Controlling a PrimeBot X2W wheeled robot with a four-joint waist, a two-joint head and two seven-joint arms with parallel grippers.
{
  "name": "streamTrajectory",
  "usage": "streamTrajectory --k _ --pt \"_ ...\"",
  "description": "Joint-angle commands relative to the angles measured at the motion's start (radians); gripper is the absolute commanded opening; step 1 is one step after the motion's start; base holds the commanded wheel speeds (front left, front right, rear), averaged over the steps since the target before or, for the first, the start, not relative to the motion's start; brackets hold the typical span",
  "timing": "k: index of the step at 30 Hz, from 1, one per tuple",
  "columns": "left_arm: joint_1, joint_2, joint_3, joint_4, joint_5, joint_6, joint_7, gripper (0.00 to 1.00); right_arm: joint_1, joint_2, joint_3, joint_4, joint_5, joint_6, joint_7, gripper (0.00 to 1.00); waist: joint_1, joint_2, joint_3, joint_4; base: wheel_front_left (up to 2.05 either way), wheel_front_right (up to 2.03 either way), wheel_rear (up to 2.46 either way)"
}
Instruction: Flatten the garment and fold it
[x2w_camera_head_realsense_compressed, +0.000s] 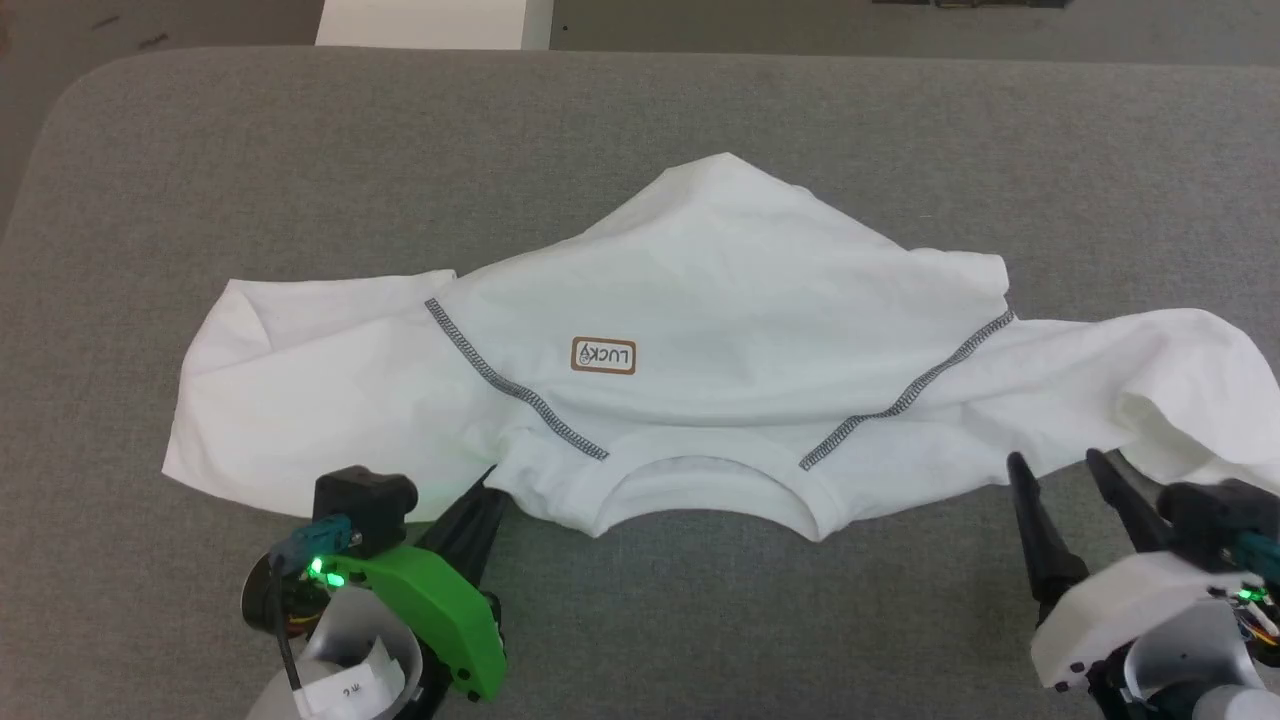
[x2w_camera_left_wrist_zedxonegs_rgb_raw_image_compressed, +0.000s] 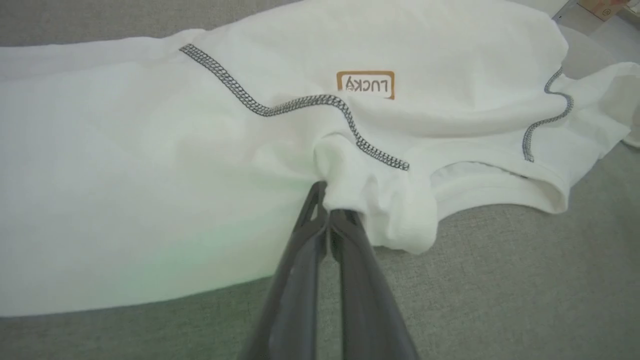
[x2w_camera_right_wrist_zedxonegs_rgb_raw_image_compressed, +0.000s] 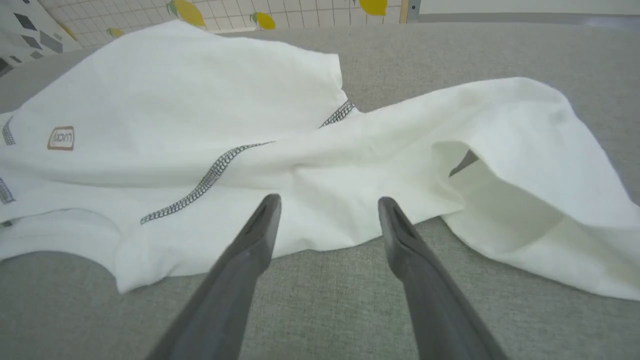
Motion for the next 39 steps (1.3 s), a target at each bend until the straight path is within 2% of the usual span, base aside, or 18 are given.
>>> streamTrajectory --k 1,7,11,19,24,25,26,27,33,39 --pt "0.007 -0.004 -0.003 -0.019 0.003 0.009 0.000 0.00 -0.025 -0.006 0.002 -0.006 -0.029 -0.002 0.076 1.00 0.0000 0.0000 0.008 0.006 0.00 0.00 0.00" --pt "-0.004 -0.010 -0.018 -0.044 0.007 0.013 0.007 0.00 -0.068 -0.040 -0.004 -0.025 -0.041 -0.002 0.330 1.00 0.0000 0.0000 0.032 0.021 0.00 0.00 0.00" --pt "-0.023 -0.017 -0.030 -0.035 0.006 0.007 0.004 0.00 -0.092 -0.049 -0.027 -0.027 -0.044 -0.002 0.418 1.00 0.0000 0.0000 0.053 0.036 0.00 0.00 0.00" --pt "-0.060 -0.021 -0.042 0.000 -0.003 -0.008 -0.003 0.00 -0.118 -0.053 -0.030 0.000 -0.041 -0.002 0.479 1.00 0.0000 0.0000 0.085 0.075 0.00 0.00 0.00" --pt "-0.072 -0.021 -0.044 0.013 -0.009 -0.012 -0.009 0.00 -0.149 -0.064 0.010 0.043 -0.032 -0.002 0.489 1.00 0.0000 0.0000 0.102 0.093 0.00 0.00 0.00" --pt "-0.074 -0.021 -0.046 0.017 -0.010 -0.013 -0.010 0.00 -0.156 -0.071 0.021 0.054 -0.032 -0.002 0.493 0.91 0.0000 0.0000 0.105 0.097 0.00 0.00 0.00" --pt "-0.076 -0.022 -0.047 0.020 -0.011 -0.014 -0.012 0.00 -0.162 -0.076 0.029 0.062 -0.030 -0.002 0.495 0.49 0.0000 0.0000 0.106 0.099 0.00 0.00 0.00" --pt "-0.079 -0.024 -0.048 0.023 -0.013 -0.015 -0.015 0.00 -0.168 -0.080 0.036 0.068 -0.026 -0.002 0.493 0.00 0.0000 0.0000 0.107 0.102 0.00 0.00 0.00" --pt "-0.087 -0.033 -0.037 0.037 -0.036 -0.024 -0.063 0.00 -0.177 -0.073 0.018 0.061 -0.005 -0.002 0.422 0.00 0.0000 0.0000 0.072 0.102 0.00 0.00 0.00" --pt "-0.072 -0.034 0.000 0.021 -0.031 -0.020 -0.175 0.00 -0.145 -0.045 -0.011 0.024 0.014 -0.002 0.313 0.00 0.0000 0.0000 -0.004 0.079 0.00 0.00 0.00"
